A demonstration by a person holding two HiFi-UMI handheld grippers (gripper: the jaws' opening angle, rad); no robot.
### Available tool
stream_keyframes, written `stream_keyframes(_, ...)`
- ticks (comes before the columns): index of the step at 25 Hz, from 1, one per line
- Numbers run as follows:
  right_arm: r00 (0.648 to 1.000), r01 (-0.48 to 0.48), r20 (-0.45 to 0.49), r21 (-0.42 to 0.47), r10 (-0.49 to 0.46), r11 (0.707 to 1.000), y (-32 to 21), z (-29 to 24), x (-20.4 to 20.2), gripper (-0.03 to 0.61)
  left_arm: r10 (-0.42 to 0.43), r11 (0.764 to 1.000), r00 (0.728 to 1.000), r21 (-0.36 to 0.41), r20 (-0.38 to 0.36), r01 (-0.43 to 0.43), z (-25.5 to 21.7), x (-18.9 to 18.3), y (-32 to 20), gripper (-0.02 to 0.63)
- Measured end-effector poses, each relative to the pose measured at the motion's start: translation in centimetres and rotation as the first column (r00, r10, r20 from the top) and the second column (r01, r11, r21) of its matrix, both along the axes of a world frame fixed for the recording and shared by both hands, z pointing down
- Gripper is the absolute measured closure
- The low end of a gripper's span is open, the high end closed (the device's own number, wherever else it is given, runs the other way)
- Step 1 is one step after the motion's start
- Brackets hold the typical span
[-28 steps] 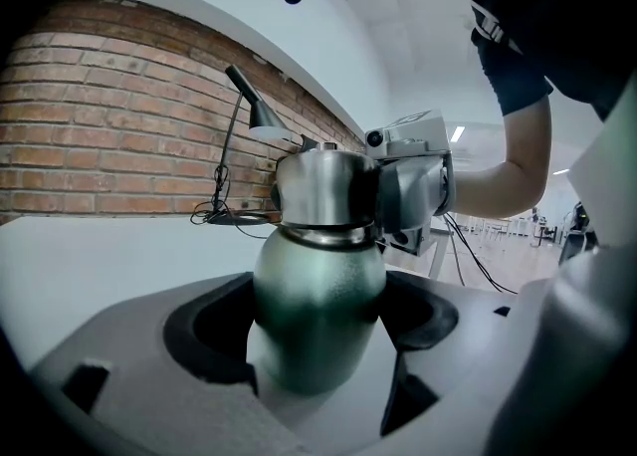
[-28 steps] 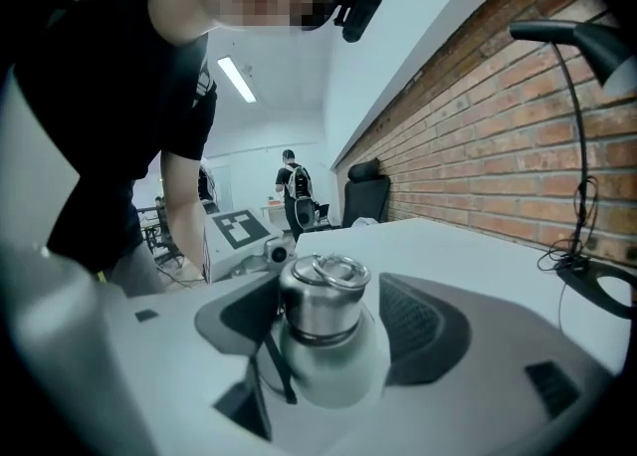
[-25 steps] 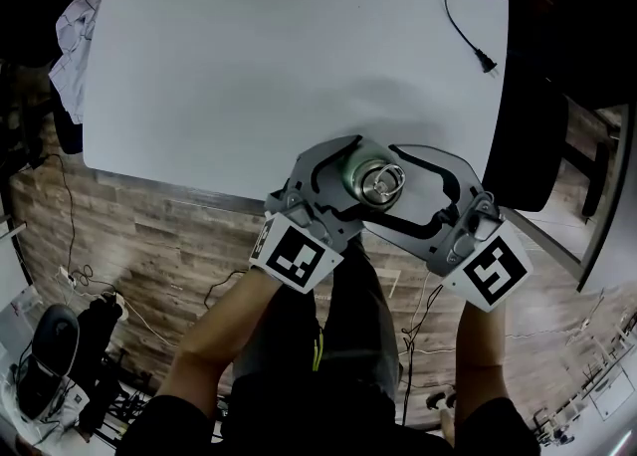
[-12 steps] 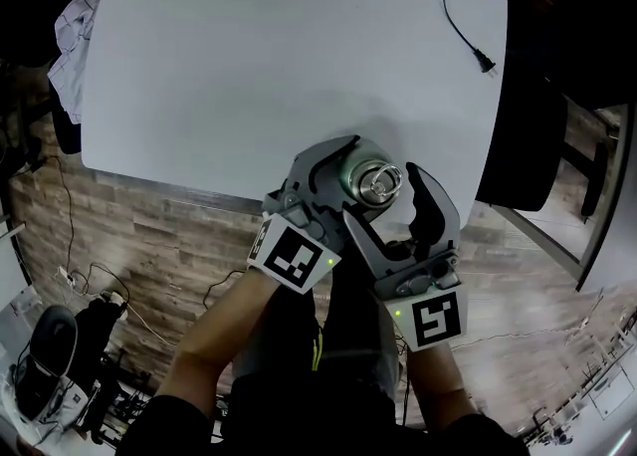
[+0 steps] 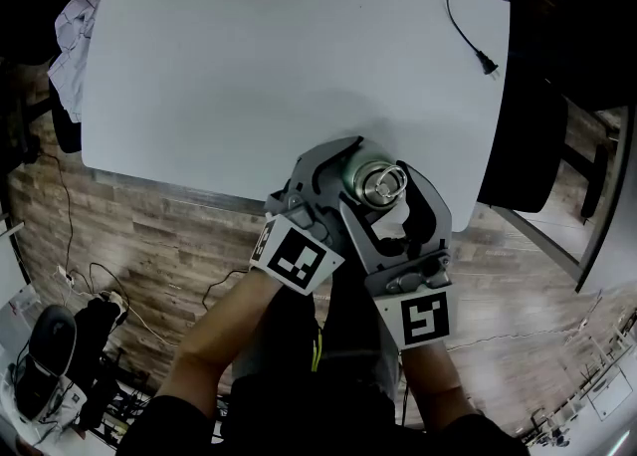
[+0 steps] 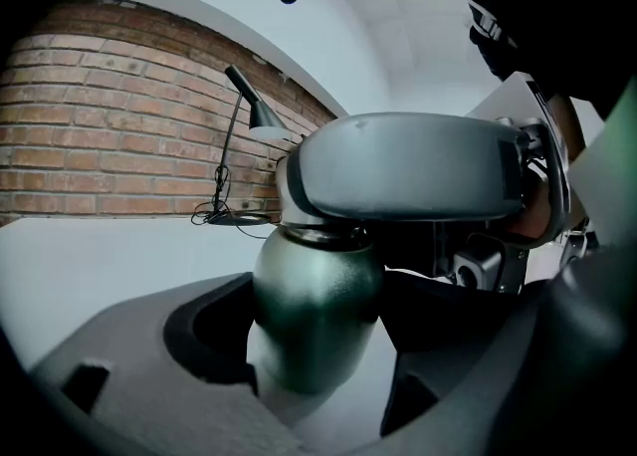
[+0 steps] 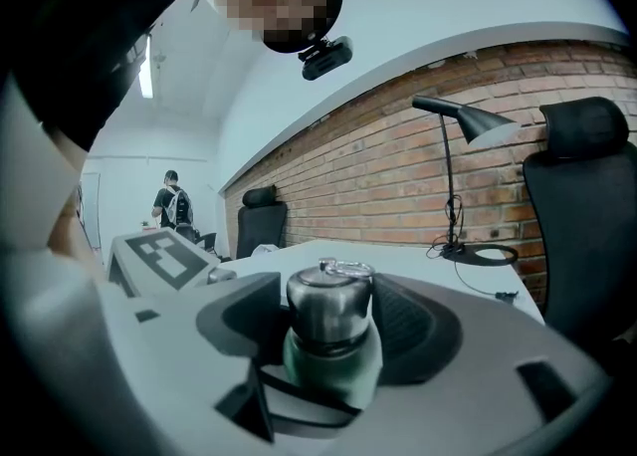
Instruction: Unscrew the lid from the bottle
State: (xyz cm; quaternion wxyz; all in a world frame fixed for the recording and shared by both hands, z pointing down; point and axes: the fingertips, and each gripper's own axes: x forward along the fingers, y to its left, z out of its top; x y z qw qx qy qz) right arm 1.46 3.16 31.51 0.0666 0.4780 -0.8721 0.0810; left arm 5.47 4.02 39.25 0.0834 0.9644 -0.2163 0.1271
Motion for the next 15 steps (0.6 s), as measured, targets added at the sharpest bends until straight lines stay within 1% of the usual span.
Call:
stream_keyframes(3, 1.0, 0.011, 0.002, 0.007, -0.011, 1.0, -0.1, 0.0, 0.2, 0.311, 0.0, 1.0, 1.0, -0.001, 0.0, 0.0, 0.0, 0.0, 0.0, 0.245)
stream_keyframes(9, 0.998, 0.067, -0.007, 0.024, -0.066, 0.997, -0.3, 0.0, -0.2, 0.311, -0.006, 1.0, 1.0, -0.007, -0.004, 0.006, 0.0, -0.1, -0.1, 0.245)
stream_keyframes(11, 0.994, 0.104, -0.026, 0.042, -0.103, 0.994, -0.3, 0.1, -0.5, 0.311, -0.008, 1.0, 1.0, -0.016, -0.01, 0.007, 0.0, -0.1, -0.1, 0.245)
stream_keyframes(13, 0.986, 0.16, -0.054, 0.055, -0.157, 0.986, -0.2, 0.1, -0.8, 0.311, -0.008, 1.0, 1.0, -0.023, -0.014, 0.008, 0.0, -0.2, -0.1, 0.245)
stream_keyframes(15, 0.974, 0.22, -0.058, 0.05, -0.217, 0.974, -0.1, 0.1, -0.9, 0.311, -0.006, 1.0, 1.0, -0.021, -0.011, 0.006, 0.0, -0.2, -0.2, 0.245)
